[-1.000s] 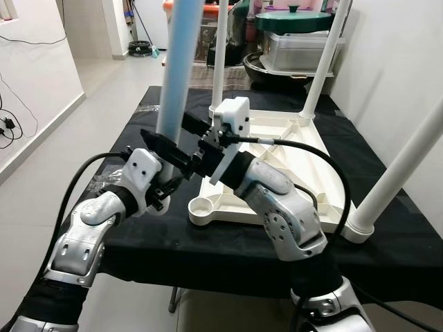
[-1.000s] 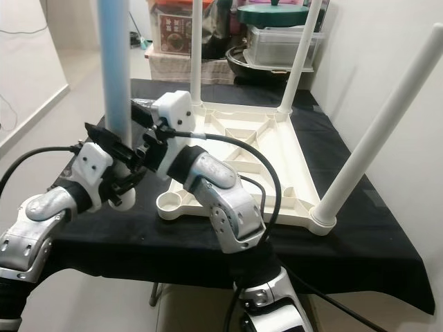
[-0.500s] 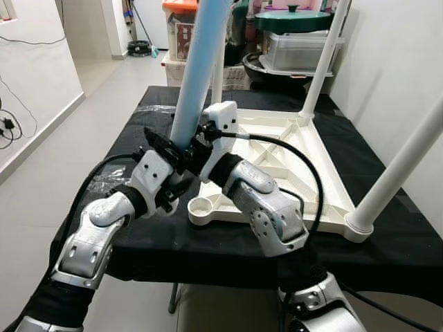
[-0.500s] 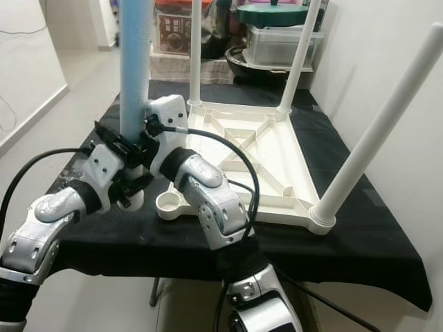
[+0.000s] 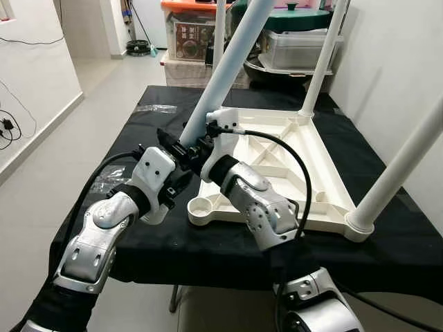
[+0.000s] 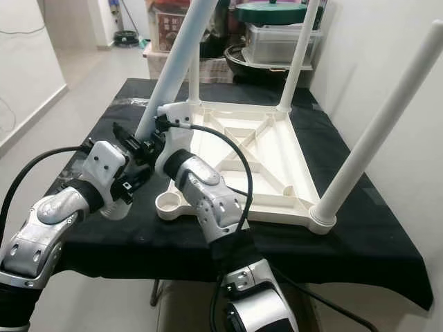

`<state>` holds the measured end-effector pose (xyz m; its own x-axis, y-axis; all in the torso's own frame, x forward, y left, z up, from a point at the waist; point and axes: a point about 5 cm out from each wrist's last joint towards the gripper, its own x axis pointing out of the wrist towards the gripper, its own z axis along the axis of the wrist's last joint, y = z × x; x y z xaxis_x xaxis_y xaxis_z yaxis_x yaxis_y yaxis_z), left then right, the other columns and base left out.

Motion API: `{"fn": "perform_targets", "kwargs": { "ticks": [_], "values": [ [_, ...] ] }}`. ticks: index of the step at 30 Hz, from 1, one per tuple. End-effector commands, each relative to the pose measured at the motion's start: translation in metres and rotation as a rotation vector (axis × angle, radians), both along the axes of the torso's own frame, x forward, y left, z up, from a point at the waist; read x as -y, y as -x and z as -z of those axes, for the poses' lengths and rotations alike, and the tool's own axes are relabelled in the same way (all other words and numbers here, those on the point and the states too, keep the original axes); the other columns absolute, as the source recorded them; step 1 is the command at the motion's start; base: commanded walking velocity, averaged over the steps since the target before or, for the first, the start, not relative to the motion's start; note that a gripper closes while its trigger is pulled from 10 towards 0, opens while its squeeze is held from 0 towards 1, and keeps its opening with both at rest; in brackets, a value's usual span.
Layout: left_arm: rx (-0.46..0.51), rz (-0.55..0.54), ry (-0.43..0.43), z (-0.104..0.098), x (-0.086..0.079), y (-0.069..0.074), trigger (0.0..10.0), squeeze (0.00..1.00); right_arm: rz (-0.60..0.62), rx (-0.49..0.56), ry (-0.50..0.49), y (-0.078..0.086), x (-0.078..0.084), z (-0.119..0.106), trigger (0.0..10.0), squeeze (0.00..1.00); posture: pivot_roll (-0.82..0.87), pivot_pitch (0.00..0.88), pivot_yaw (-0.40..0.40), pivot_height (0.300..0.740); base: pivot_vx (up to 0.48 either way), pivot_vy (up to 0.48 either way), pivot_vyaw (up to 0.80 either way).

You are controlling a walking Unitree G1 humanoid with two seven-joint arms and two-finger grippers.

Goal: Building children table

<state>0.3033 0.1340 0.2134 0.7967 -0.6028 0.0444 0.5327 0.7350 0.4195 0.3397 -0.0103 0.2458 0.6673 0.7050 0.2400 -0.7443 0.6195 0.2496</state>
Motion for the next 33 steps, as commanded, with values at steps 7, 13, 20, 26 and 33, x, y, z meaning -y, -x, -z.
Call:
{"fn": "perform_targets", "kwargs": {
  "ticks": [7,13,20,26,33],
  "values": [
    [0.074,0.127,-0.051,-0.010,0.019,0.011,10.0,0.00,-0.177,-0.115,-0.034,0.021,-0.018,0.021,10.0,0.00,0.06,0.000,-0.039,0.740,0.000,0.000,0.00],
    [0.084,0.127,-0.044,-0.013,0.020,0.011,10.0,0.00,-0.169,-0.159,-0.025,0.022,-0.020,0.032,10.0,0.00,0.06,0.000,-0.041,0.740,0.000,0.000,0.00],
    [0.085,0.130,-0.039,-0.013,0.021,0.012,10.0,0.00,-0.096,-0.164,-0.010,0.016,-0.016,0.036,10.0,0.00,0.06,0.000,-0.040,0.740,0.000,0.000,0.00],
    [0.084,0.127,-0.034,-0.013,0.022,0.011,10.0,0.00,-0.093,-0.150,-0.037,0.017,-0.015,0.031,2.1,0.00,0.06,0.000,-0.041,0.740,0.000,0.000,0.00],
    [0.079,0.123,-0.032,-0.011,0.022,0.010,10.0,0.00,-0.096,-0.132,-0.111,0.021,-0.014,0.023,0.0,0.00,0.05,0.000,-0.041,0.740,0.000,0.000,0.00]
  ]
}}
